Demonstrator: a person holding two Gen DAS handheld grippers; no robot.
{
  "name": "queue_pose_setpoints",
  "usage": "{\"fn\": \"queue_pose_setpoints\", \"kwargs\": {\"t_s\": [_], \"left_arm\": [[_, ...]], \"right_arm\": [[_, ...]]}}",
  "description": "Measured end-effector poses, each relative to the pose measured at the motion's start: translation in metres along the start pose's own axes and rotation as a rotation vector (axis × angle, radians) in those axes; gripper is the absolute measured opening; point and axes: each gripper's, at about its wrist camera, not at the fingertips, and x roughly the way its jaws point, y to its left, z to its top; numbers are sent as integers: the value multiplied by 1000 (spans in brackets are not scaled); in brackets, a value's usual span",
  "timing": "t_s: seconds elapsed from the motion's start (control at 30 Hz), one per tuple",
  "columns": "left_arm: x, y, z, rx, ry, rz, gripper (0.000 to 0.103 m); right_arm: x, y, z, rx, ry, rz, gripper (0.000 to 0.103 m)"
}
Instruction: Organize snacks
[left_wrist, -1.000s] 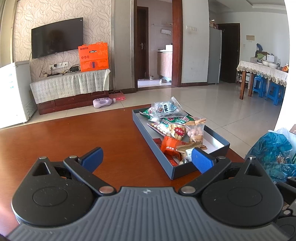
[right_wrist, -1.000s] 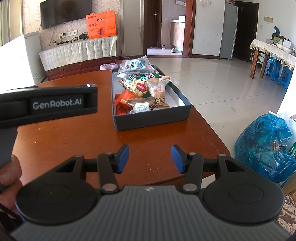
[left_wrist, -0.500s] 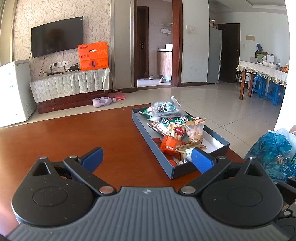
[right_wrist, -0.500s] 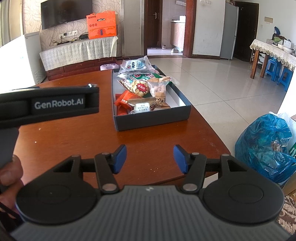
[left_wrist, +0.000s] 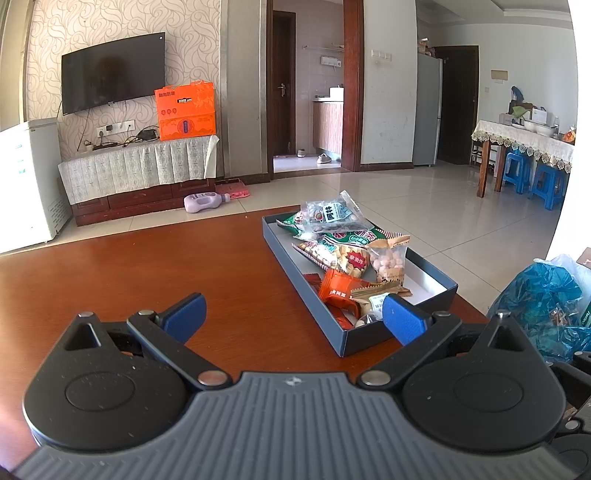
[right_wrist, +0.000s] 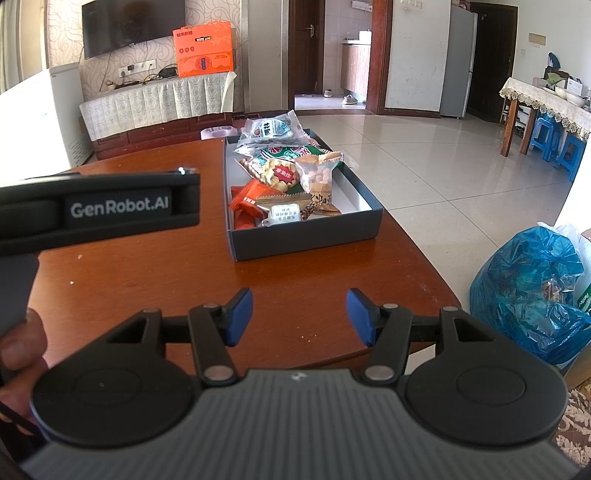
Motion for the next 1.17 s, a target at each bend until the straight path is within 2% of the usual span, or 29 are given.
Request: {"fn": "queue_pose_setpoints", "kwargs": {"t_s": [1.17], "left_arm": [[-2, 1, -1, 7, 5, -7, 103]], "right_arm": [[0, 2, -1, 1, 1, -1, 59]]}}
